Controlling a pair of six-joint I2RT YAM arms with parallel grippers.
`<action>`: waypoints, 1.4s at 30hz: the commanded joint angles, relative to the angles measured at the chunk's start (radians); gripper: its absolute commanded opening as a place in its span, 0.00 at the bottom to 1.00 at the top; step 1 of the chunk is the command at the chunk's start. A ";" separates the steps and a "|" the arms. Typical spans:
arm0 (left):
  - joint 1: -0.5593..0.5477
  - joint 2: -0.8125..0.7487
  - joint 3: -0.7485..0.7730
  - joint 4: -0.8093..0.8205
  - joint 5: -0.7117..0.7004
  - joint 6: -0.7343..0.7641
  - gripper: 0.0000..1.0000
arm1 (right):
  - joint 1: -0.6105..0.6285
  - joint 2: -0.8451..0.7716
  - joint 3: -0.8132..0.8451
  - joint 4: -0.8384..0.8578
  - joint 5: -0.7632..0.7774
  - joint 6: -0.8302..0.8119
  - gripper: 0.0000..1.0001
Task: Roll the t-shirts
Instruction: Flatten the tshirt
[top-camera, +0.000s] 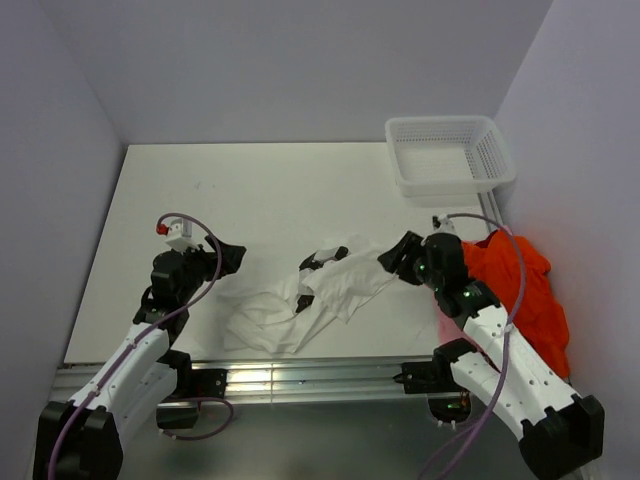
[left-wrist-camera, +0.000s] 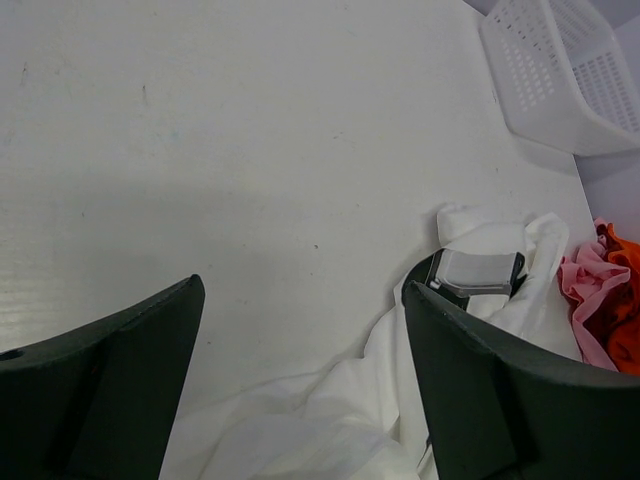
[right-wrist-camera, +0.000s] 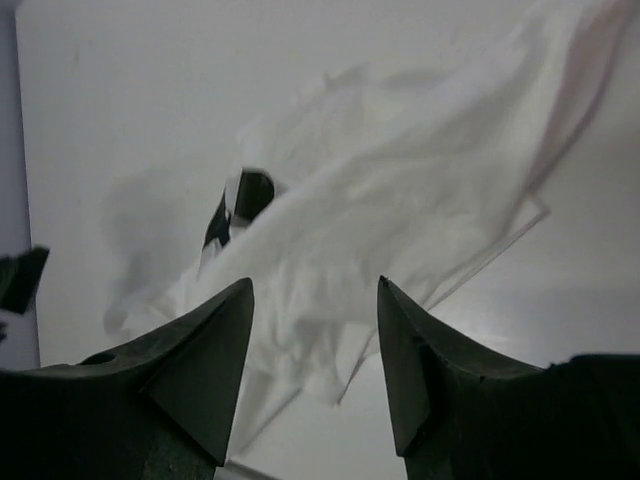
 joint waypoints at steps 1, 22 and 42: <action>-0.005 -0.005 0.041 0.030 -0.019 0.016 0.87 | 0.160 -0.017 -0.105 0.067 -0.026 0.084 0.58; -0.009 0.007 0.050 0.017 -0.045 0.015 0.87 | 0.734 0.222 -0.244 0.138 0.424 0.820 0.56; -0.009 0.018 0.059 0.003 -0.051 0.015 0.85 | 0.782 0.464 -0.130 0.084 0.491 0.889 0.45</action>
